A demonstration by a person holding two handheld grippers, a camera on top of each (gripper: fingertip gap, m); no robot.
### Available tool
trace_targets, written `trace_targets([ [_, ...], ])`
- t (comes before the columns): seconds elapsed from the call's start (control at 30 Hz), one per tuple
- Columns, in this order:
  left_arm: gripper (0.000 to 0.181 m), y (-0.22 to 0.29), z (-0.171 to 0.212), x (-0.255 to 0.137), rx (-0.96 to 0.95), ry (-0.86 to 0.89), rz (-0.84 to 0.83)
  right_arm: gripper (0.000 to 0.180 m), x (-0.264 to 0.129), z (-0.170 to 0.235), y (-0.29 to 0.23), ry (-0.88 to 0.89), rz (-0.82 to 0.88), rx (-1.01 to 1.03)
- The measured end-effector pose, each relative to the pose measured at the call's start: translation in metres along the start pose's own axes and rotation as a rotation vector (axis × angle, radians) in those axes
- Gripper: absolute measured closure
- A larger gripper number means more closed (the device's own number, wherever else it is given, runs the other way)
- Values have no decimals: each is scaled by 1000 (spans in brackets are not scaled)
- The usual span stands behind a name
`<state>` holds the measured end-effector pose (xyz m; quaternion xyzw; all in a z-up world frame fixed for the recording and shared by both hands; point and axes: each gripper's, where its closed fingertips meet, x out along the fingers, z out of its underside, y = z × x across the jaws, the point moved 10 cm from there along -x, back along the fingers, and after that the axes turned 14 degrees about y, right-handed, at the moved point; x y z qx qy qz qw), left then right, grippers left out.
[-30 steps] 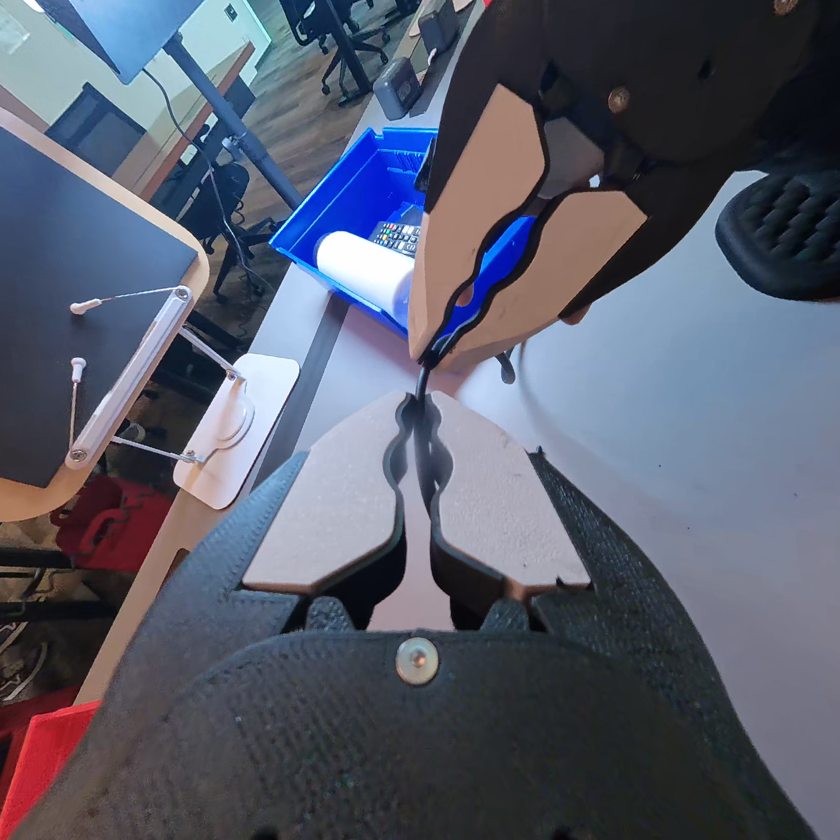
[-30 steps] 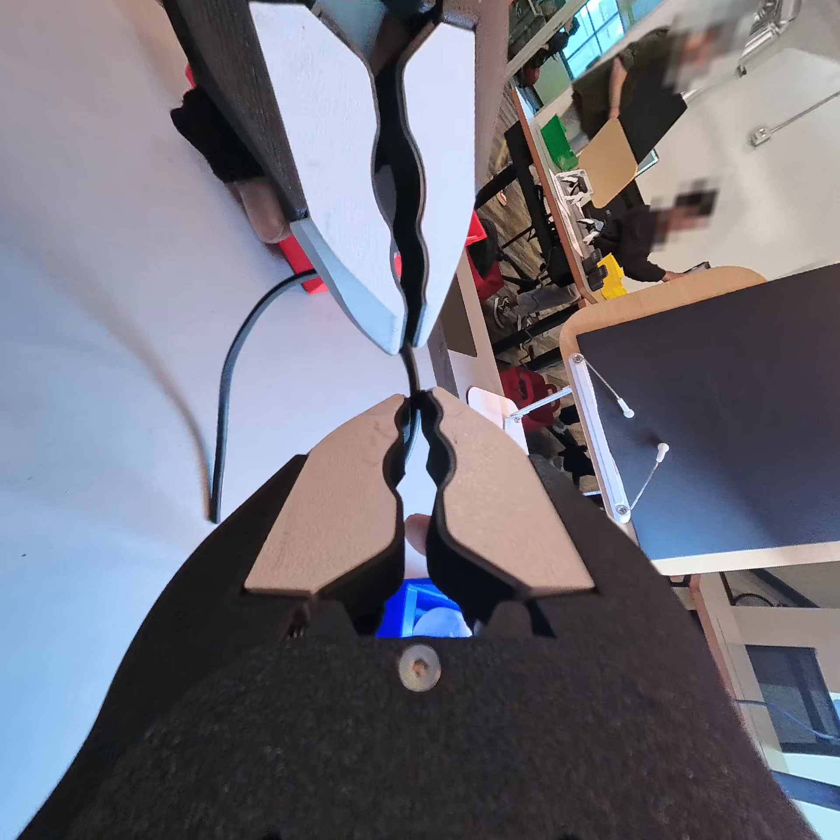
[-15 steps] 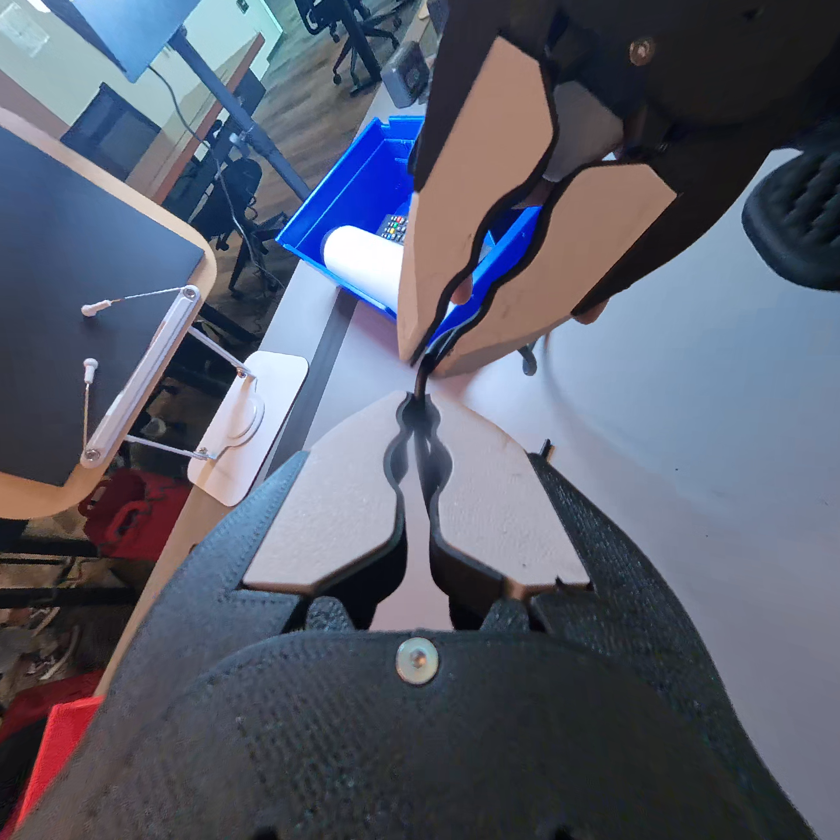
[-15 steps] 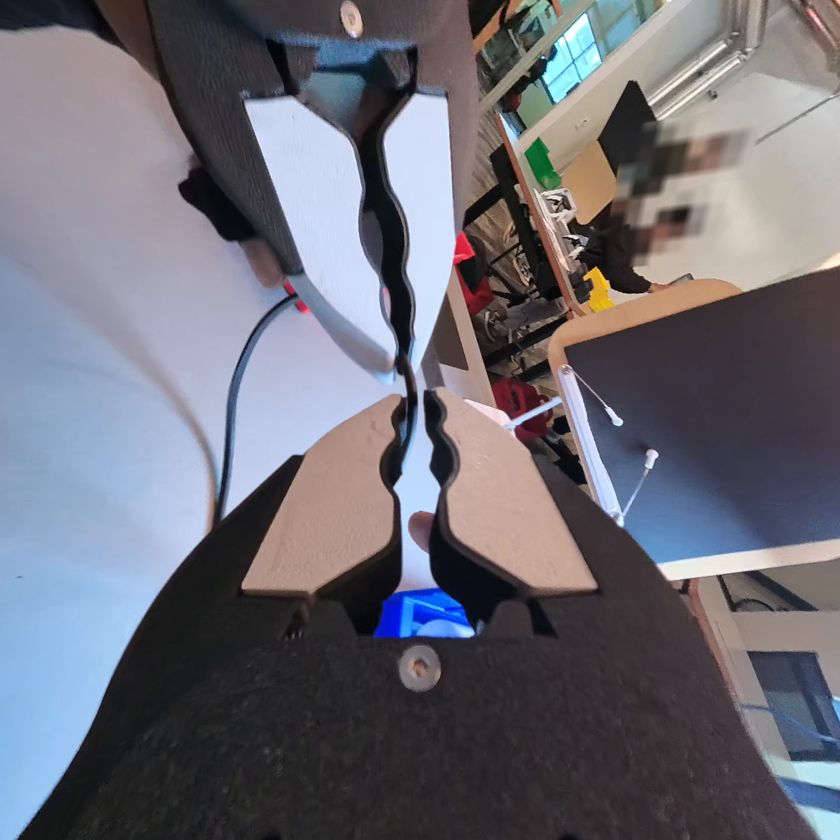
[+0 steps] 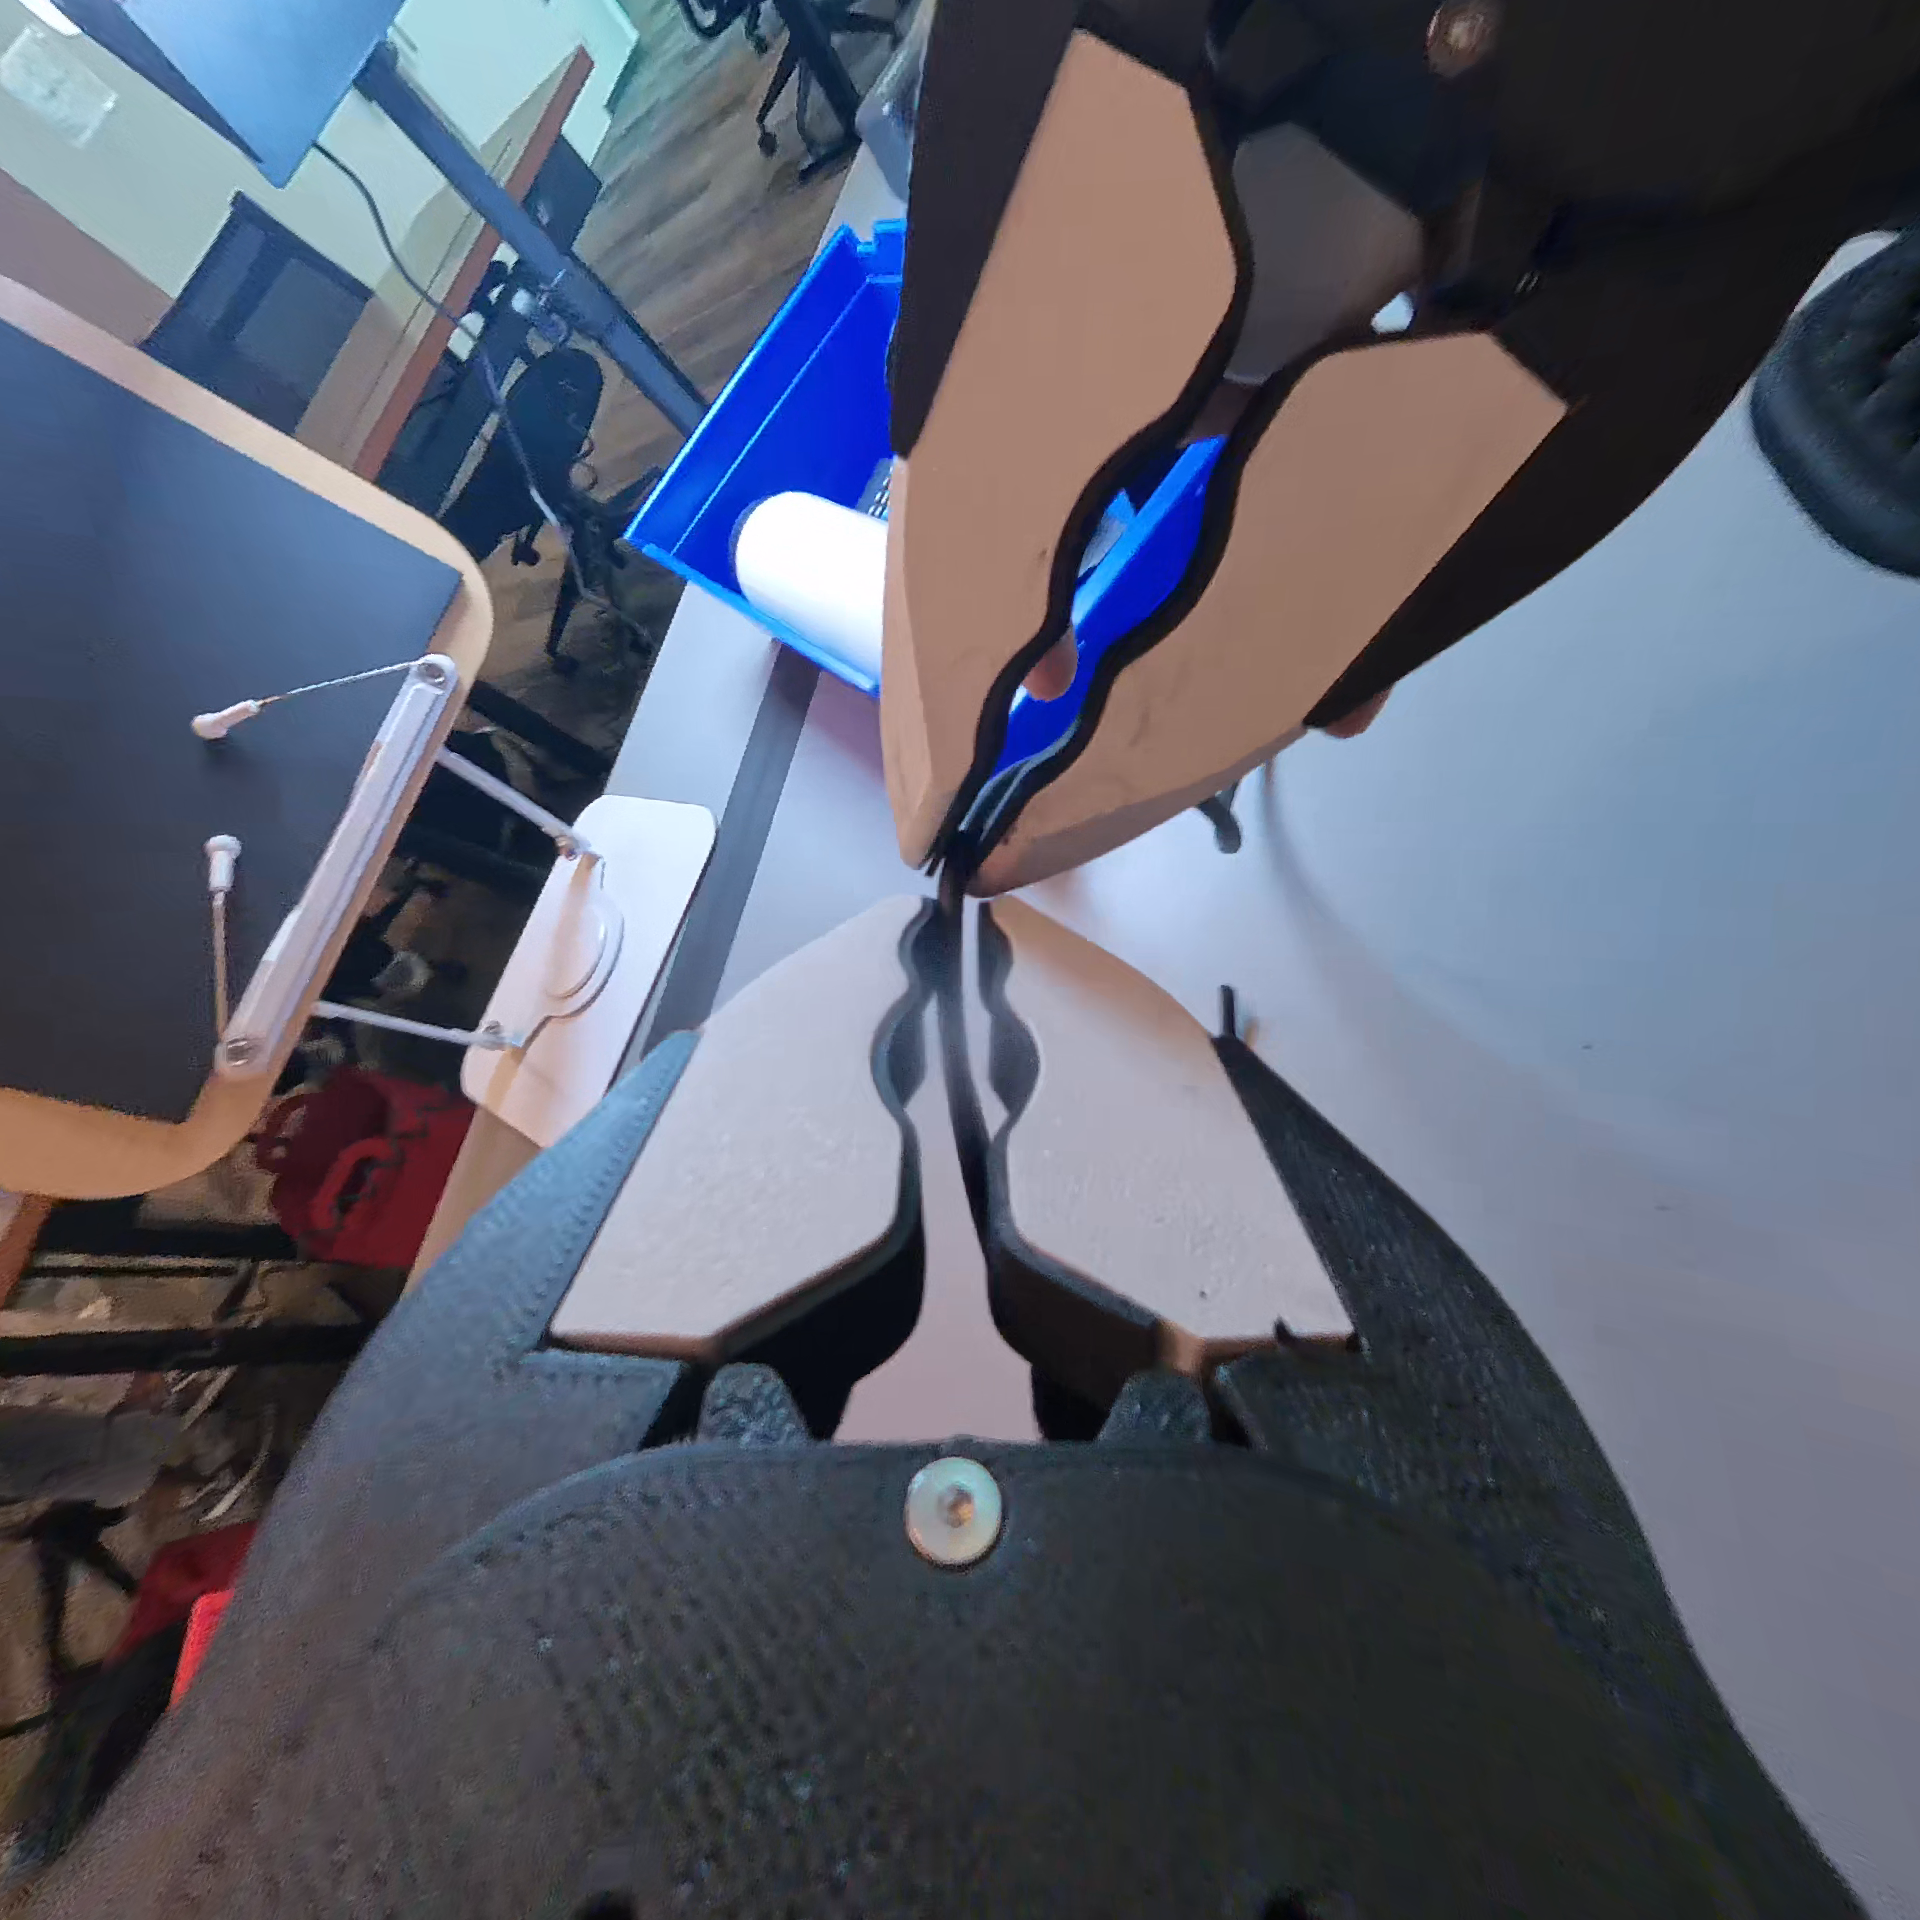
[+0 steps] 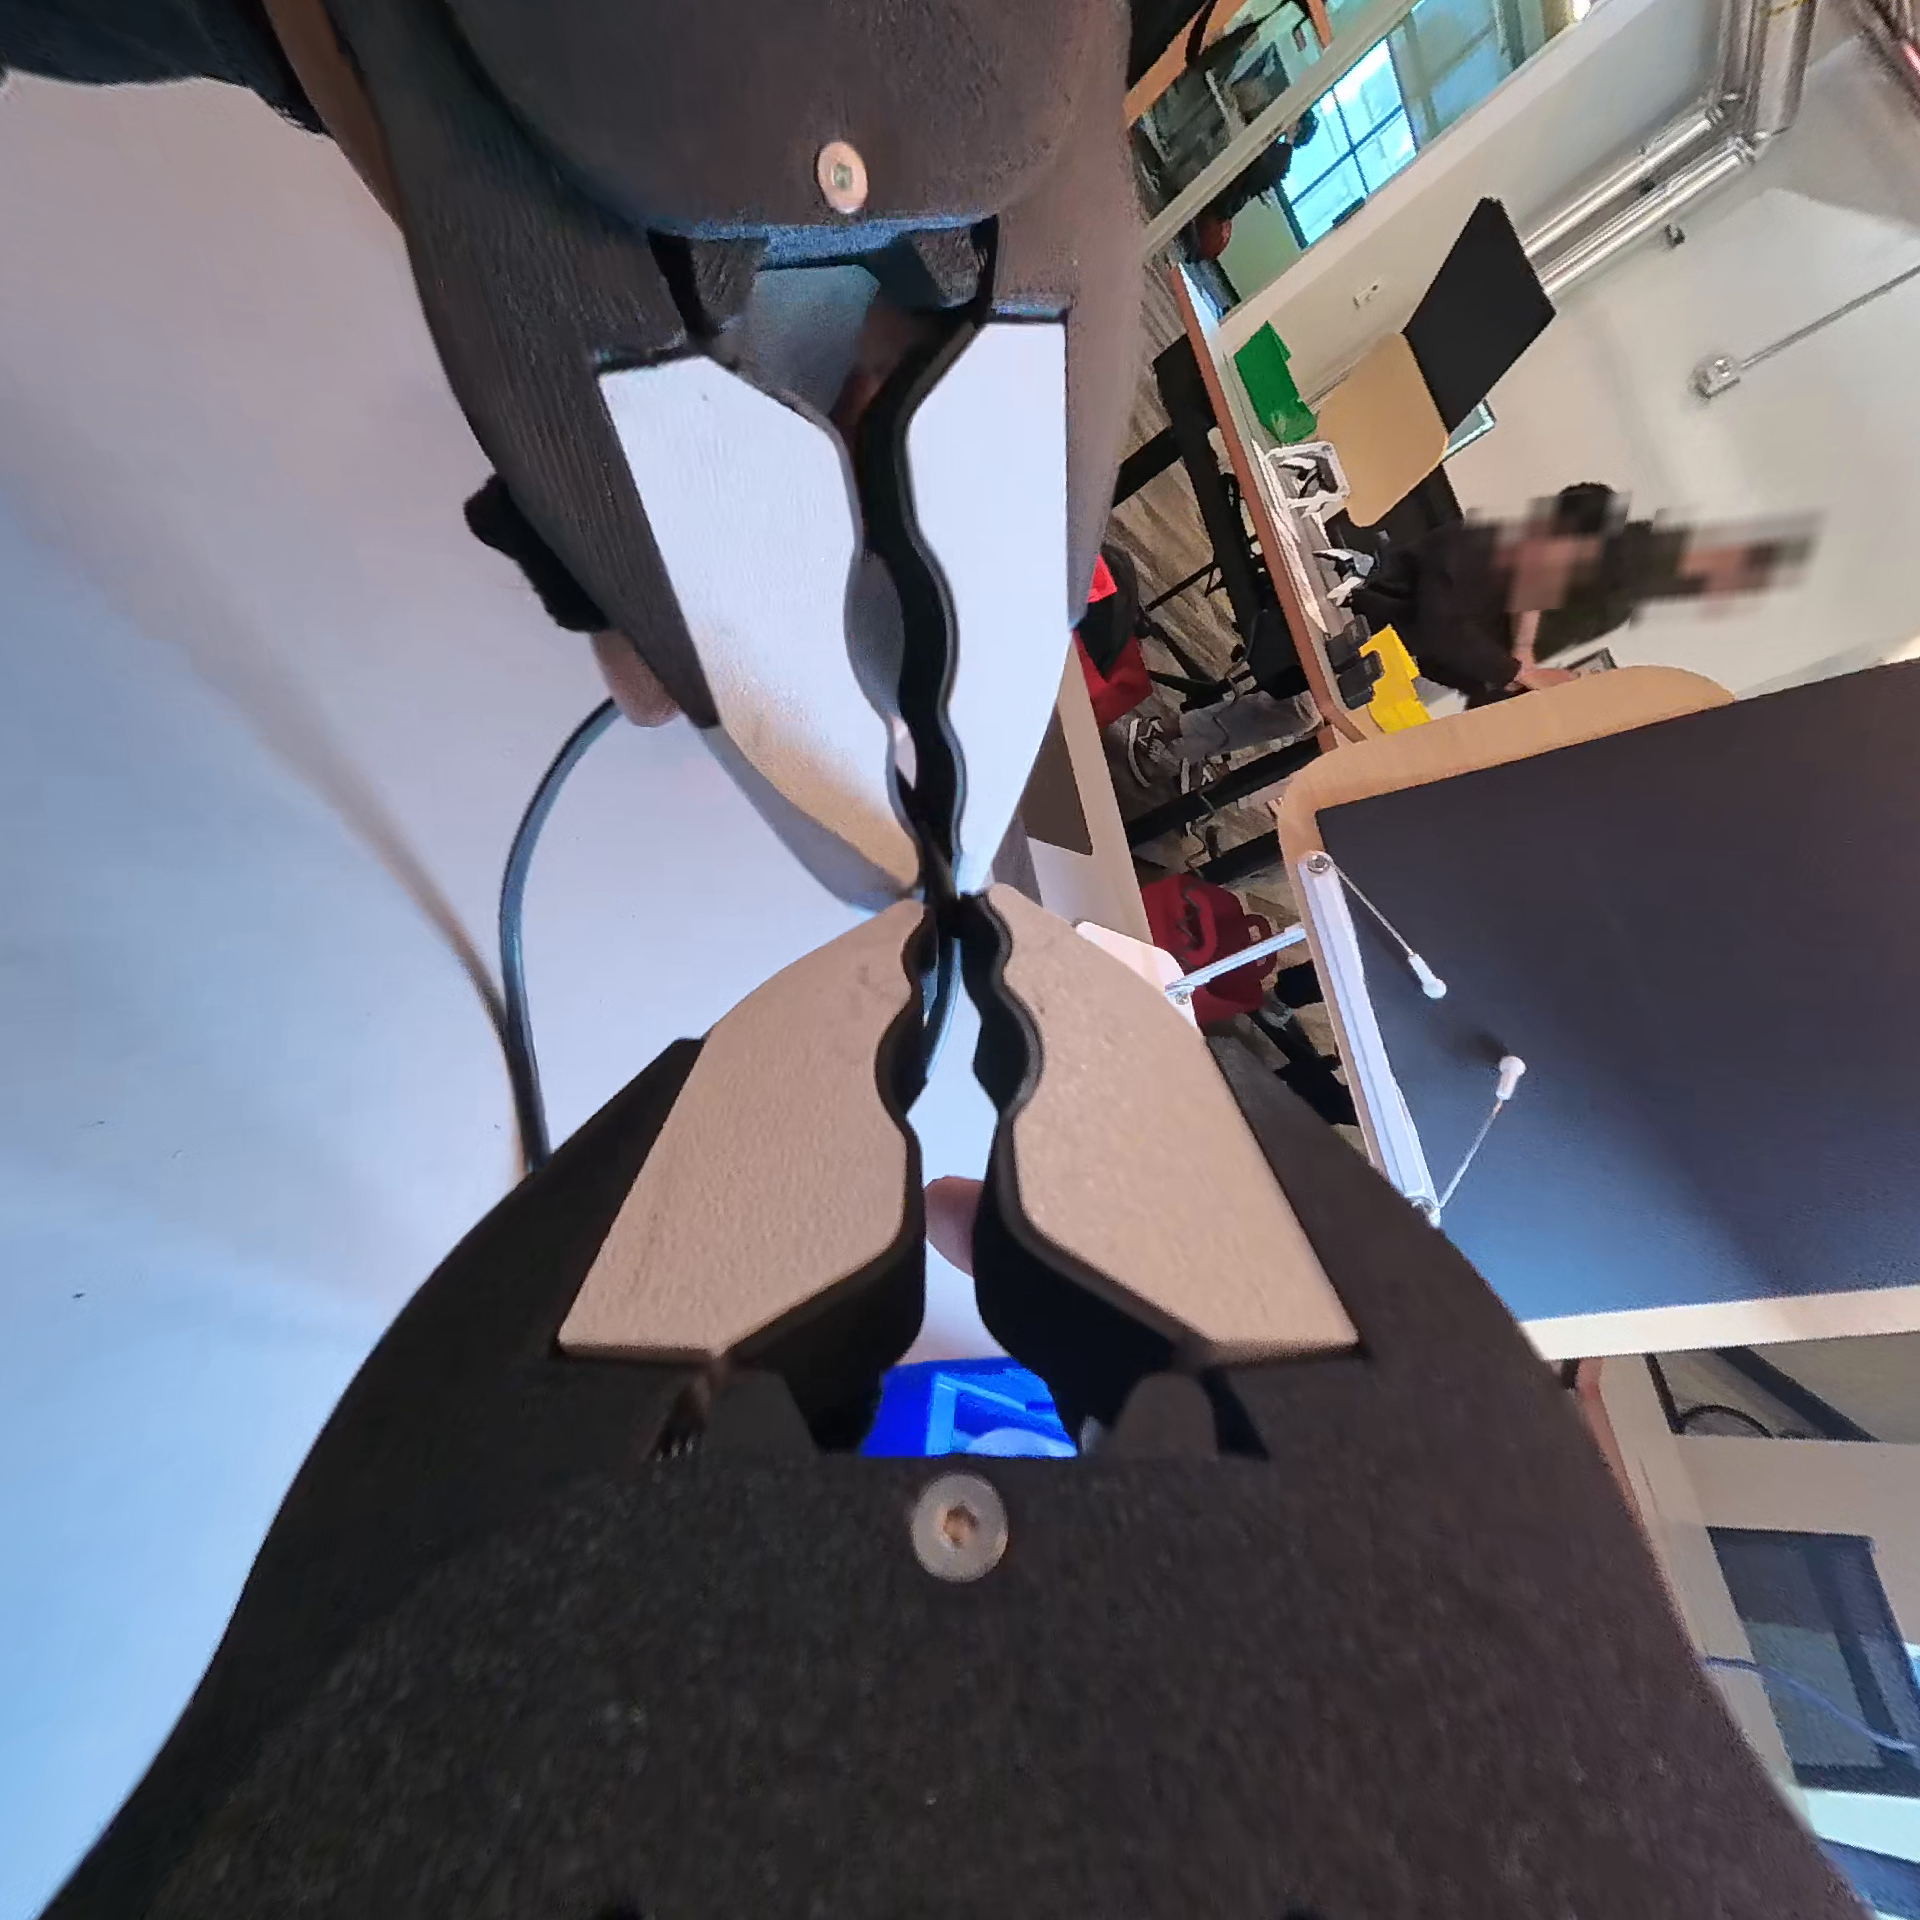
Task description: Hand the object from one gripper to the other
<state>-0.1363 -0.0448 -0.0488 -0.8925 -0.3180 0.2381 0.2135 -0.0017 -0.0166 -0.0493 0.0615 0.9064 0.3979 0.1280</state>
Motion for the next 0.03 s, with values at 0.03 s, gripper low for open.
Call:
trace_targets([
  [0.03,177,0,0,0,5,-2,-5,175,0,0,0,4,3,2],
])
